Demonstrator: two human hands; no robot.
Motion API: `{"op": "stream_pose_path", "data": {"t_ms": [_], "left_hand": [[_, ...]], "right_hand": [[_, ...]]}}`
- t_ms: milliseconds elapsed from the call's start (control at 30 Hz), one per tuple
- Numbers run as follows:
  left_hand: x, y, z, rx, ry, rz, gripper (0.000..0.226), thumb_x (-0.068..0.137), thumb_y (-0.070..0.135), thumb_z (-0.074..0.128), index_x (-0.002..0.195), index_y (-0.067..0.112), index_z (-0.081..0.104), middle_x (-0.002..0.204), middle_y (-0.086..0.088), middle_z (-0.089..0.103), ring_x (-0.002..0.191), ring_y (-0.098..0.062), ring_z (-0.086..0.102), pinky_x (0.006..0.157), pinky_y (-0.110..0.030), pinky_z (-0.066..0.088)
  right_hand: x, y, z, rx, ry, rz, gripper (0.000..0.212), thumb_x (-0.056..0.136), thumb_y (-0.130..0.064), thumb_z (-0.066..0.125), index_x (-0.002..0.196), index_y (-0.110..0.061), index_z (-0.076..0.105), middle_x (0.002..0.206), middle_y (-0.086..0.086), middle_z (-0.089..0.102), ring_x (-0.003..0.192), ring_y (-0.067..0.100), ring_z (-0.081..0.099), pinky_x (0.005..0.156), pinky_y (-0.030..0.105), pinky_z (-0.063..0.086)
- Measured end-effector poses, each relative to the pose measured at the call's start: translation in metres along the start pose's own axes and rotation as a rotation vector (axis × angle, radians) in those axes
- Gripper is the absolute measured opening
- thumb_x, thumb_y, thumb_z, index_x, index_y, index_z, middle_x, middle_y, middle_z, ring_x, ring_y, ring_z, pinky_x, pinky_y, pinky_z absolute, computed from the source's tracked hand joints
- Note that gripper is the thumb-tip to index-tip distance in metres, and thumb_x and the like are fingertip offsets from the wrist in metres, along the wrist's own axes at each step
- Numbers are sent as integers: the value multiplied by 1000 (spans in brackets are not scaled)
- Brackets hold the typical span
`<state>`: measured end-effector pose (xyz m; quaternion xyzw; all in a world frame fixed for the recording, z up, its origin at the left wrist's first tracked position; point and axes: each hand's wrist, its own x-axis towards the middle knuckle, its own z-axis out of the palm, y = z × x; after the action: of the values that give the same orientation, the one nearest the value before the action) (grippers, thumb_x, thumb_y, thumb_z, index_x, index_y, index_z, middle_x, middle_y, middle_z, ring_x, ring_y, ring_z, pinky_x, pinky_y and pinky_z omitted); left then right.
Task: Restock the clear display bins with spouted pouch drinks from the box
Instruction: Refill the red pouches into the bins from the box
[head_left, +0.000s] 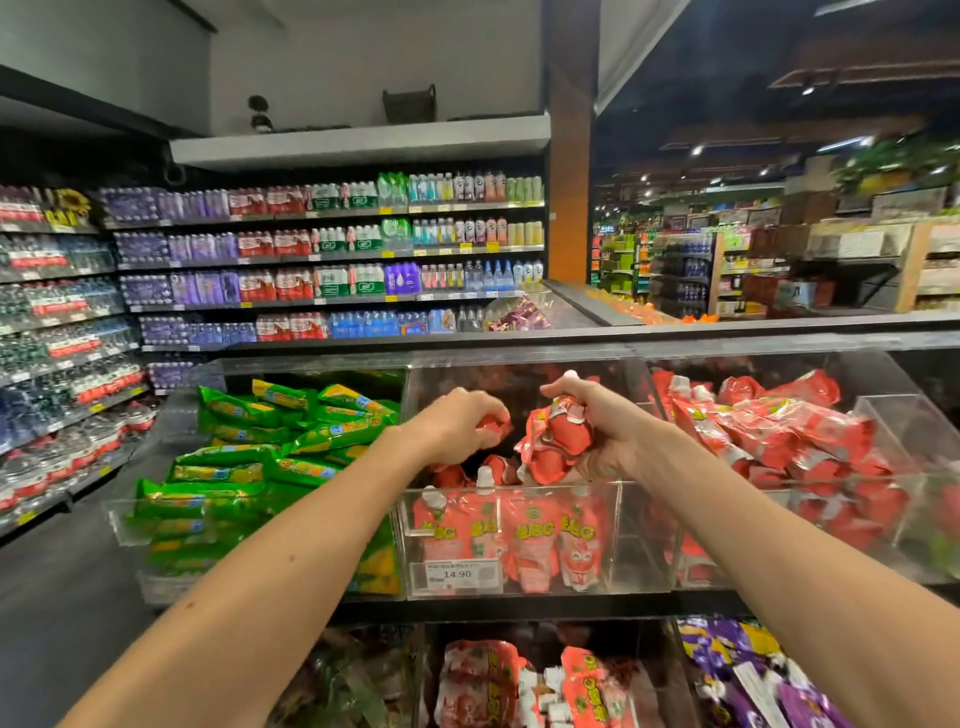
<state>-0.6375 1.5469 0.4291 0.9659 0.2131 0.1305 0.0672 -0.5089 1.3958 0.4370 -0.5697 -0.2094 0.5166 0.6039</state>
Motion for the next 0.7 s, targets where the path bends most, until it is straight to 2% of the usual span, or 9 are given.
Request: {"op": "stream_pose_path", "data": {"t_ms": [167, 233, 300, 367, 467, 533, 600, 667, 700], "left_hand": [[17, -7, 20, 185, -123, -16, 32, 97, 23, 59, 128, 27, 63, 127, -4, 65, 113, -25, 61, 95, -40, 51], [19, -7, 18, 210, -170, -52, 34, 96, 29, 61, 130, 33, 59, 129, -1, 62, 116, -24, 58, 99, -45, 48], [16, -5, 13, 225, -218, -93, 43, 94, 41, 63, 135, 35, 53, 135, 1, 57, 126, -24, 51, 106, -49, 41], [11, -4, 6, 187, -189, -85, 58, 88, 44, 69, 141, 33, 49, 141, 3, 55, 132, -24, 47, 109, -47, 38], [-6, 1, -5, -230, 44, -42, 60, 84, 10, 66, 139, 30, 52, 134, -1, 60, 123, -20, 56, 98, -32, 49], [-20, 11, -11, -564, 143, -7, 49, 89, 4, 58, 132, 29, 58, 130, 0, 63, 114, -16, 62, 94, -30, 52], [-34, 22, -14, -699, 89, 49, 40, 94, 27, 64, 133, 34, 58, 134, 8, 60, 116, -7, 60, 99, -30, 49], [-46, 30, -10, -551, 6, 117, 67, 81, 53, 75, 141, 41, 48, 143, 13, 49, 127, -5, 50, 107, -31, 40], [-49, 32, -7, -411, 19, 135, 83, 73, 55, 81, 145, 41, 42, 146, 11, 43, 131, -7, 45, 110, -31, 37]], "right_hand": [[1, 4, -6, 18, -88, -35, 19, 82, -23, 65, 91, -7, 59, 88, 12, 63, 84, 28, 62, 105, 54, 44], [-1, 6, -7, 35, -145, -54, 17, 81, -20, 64, 90, -7, 60, 86, 11, 63, 77, 25, 62, 95, 45, 51], [-3, 7, -7, 63, -187, -66, 17, 81, -18, 62, 91, -5, 59, 88, 12, 60, 77, 24, 59, 85, 40, 54], [-2, 9, -8, 81, -225, -88, 22, 78, -17, 62, 94, -2, 59, 93, 16, 60, 83, 27, 58, 93, 40, 51], [-1, 10, -9, 90, -209, -123, 26, 82, -20, 56, 96, 1, 63, 95, 20, 65, 86, 30, 60, 96, 45, 48], [0, 11, -9, 95, -188, -150, 36, 78, -22, 58, 107, -1, 61, 99, 19, 66, 85, 30, 63, 101, 48, 45], [0, 11, -7, 133, -165, -172, 42, 77, -22, 59, 114, -2, 60, 100, 19, 69, 85, 30, 66, 98, 48, 48], [1, 12, -3, 167, -174, -191, 35, 84, -22, 56, 115, -6, 59, 102, 18, 69, 86, 30, 68, 85, 45, 55], [1, 13, 0, 192, -191, -199, 31, 87, -22, 53, 113, -7, 60, 101, 18, 70, 86, 30, 69, 82, 44, 55]]}}
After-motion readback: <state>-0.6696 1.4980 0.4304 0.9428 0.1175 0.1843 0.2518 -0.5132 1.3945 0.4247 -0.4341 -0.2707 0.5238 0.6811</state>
